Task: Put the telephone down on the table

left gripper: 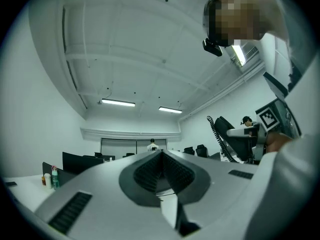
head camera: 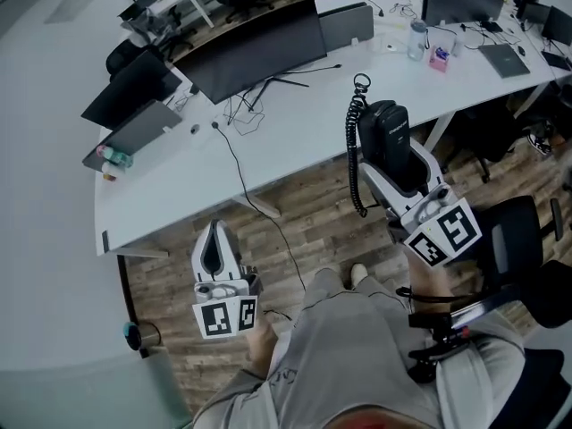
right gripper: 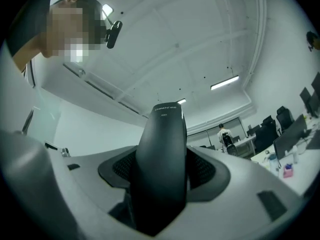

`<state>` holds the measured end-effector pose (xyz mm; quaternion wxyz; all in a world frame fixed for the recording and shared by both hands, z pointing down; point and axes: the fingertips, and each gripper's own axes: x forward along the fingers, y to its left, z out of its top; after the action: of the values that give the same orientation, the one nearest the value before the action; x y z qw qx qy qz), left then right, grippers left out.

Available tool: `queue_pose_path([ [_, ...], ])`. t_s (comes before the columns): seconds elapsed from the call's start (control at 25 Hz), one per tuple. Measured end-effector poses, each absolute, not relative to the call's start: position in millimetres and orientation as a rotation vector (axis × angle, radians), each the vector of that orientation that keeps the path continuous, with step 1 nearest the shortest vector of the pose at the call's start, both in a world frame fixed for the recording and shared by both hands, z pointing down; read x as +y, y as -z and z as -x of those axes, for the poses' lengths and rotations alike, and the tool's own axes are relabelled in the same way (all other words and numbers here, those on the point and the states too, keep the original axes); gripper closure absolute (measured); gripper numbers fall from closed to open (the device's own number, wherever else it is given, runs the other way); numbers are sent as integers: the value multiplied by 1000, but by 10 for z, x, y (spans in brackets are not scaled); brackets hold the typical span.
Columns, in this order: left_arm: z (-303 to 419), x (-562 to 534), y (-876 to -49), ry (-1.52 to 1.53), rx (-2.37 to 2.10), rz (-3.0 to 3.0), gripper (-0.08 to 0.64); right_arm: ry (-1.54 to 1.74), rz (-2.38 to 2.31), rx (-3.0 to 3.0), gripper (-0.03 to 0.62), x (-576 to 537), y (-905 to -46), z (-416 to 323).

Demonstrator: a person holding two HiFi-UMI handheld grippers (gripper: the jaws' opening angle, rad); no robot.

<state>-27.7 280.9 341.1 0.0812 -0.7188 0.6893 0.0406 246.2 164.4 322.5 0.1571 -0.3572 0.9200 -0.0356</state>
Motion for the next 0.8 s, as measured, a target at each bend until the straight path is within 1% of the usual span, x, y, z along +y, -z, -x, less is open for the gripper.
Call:
queue_pose_path([
  [0.16,306,2872,-3384,-87,2104,2103,549,160,977,2658,307,1573,-3395,-2409],
  [0.64,245,2838,-3411,-122,2103,2085,549,227,929,2710,307,1492,-3603,-2284],
  [0.8,395,2656,-3456,-153,2093,2107,549,243,947,2726,307,1358,-3667,-2129],
])
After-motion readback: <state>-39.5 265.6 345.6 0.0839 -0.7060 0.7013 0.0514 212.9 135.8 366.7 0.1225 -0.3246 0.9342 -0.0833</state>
